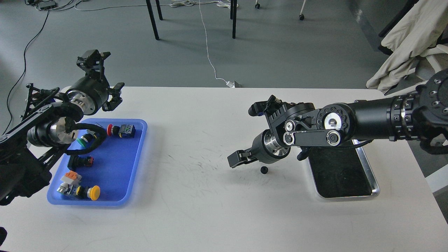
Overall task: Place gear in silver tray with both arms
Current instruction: 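Reach the right gripper down to the second gear and grasp it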
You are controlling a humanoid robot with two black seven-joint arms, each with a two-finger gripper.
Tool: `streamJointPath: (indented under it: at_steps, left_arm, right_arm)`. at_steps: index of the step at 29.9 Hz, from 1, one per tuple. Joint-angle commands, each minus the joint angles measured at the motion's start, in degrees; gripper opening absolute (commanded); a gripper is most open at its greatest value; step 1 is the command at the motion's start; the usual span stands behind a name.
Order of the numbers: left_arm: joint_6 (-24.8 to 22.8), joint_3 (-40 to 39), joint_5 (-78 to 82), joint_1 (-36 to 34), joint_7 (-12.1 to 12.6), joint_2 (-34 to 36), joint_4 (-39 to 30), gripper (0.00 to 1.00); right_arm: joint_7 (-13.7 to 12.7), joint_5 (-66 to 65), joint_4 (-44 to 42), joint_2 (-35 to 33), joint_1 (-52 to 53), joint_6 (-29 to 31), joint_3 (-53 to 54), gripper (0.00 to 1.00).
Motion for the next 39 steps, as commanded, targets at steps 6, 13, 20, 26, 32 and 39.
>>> streamJointPath:
  at_steps: [6, 13, 20, 26, 32, 39]
  left_arm:
    - [0.4, -0.21, 0.43, 0.13, -0.13, -0.27, -0.04, 0.98]
    - [0.49, -0.21, 0.52, 0.13, -0.13, -0.36, -0.04, 0.98]
    - [0.49, -0.65, 0.52, 0.13, -0.13, 0.0, -0.04, 0.98]
    - [0.49, -0.74, 0.52, 0.13, -0.13, 0.17, -0.04, 0.98]
    - [0.93, -0.74, 0.52, 0.13, -0.22, 0.17, -0.04, 0.98]
    - [1.19, -0.74, 0.52, 0.13, -0.57, 0.26, -0.04, 0.98]
  right_arm:
    - [-0.08, -0.66, 0.1, 0.11, -0.85, 0.46, -2.36, 0.92]
    - [-0.08, -0.66, -0.77, 0.2, -1.91, 0.72, -2.97, 0.83]
    - [-0.17, -0.66, -1.65, 1.6, -1.91, 1.16, -4.29, 0.71]
    - [-0.17, -0.84, -1.83, 1.87, -1.47, 3.89, -4.46, 0.46]
    - [-0.08, -3.47, -2.27, 1.78, -1.38, 4.94, -4.46, 0.03]
    - [0.09, -3.56, -2.62, 1.43, -0.94, 5.56, -4.2, 0.02]
